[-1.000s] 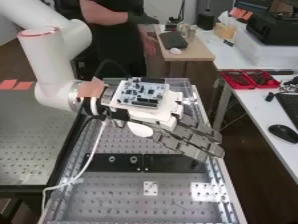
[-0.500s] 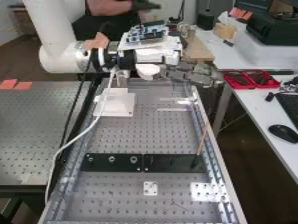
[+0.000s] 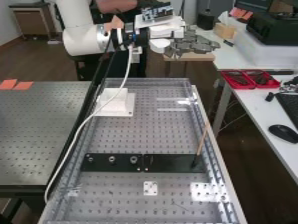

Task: Grab the drill bit and place it in the clear container

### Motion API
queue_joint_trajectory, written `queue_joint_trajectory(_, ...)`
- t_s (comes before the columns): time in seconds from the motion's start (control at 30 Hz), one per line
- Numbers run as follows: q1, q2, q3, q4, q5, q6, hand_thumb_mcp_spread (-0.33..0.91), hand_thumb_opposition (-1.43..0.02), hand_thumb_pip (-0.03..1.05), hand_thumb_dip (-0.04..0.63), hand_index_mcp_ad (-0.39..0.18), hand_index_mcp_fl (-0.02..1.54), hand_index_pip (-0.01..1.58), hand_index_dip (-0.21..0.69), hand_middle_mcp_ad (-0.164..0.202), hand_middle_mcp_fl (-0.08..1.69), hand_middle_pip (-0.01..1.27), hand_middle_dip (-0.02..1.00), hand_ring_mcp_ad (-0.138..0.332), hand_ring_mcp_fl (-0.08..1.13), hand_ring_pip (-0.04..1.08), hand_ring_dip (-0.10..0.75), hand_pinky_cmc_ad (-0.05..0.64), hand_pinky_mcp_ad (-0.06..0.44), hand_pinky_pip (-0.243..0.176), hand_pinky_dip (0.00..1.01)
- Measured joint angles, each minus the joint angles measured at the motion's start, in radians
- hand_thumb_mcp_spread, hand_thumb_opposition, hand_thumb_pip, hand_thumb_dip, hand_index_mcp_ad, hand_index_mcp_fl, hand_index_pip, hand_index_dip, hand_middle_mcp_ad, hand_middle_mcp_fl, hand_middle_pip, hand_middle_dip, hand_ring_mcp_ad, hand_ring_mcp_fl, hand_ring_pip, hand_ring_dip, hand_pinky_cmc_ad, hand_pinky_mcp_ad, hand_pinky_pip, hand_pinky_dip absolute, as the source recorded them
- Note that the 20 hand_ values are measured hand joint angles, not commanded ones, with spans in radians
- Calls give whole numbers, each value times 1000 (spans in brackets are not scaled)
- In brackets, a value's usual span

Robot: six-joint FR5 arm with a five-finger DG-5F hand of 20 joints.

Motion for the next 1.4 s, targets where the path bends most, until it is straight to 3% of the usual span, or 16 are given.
queue_joint_trajectory(0.53,100,-70,56,-23,64,20,609,-983,422,267,-138,915,1004,129,82,314,141,171,215,101,96,5,279,150,-112,169)
queue_joint_trajectory(0.87,103,-121,73,-48,84,42,609,-983,422,267,-138,915,1004,129,82,314,141,171,215,101,96,5,279,152,-112,168)
queue_joint_trajectory(1.4,88,-267,141,-159,118,87,609,-983,422,267,-138,915,1004,129,82,314,141,171,215,108,96,5,281,150,-110,169)
